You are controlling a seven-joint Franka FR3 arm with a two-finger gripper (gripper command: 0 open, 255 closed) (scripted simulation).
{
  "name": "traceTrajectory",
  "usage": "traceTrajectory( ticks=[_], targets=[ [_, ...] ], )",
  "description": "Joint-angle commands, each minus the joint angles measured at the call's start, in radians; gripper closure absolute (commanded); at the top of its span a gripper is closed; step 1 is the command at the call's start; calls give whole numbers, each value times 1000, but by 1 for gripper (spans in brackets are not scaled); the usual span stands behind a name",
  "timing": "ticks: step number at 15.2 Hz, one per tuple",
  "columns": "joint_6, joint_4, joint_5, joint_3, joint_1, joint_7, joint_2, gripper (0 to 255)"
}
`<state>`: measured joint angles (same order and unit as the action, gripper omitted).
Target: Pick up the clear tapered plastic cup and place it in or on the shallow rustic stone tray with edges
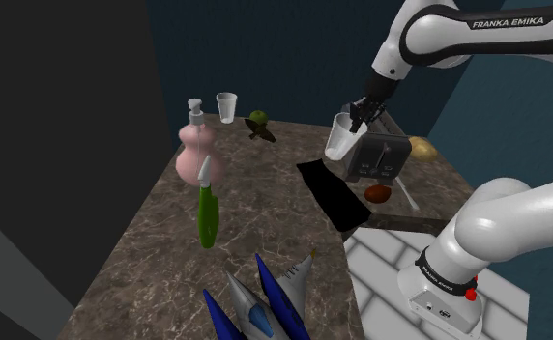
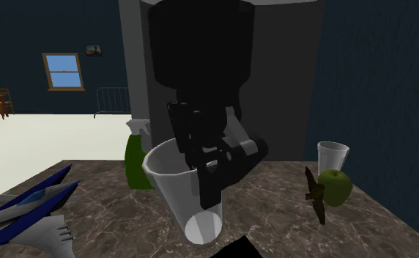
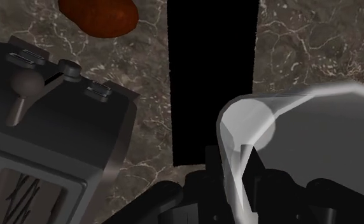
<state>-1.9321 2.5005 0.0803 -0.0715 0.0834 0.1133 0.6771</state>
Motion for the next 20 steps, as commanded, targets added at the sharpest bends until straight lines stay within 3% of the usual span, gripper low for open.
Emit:
traceTrajectory(
  ticks=[1,20],
  targets=[
    [-21,28,-1,-2,1,-5,7,255],
    [-286,227,11,-12,-4,-36,-61,255]
  ],
)
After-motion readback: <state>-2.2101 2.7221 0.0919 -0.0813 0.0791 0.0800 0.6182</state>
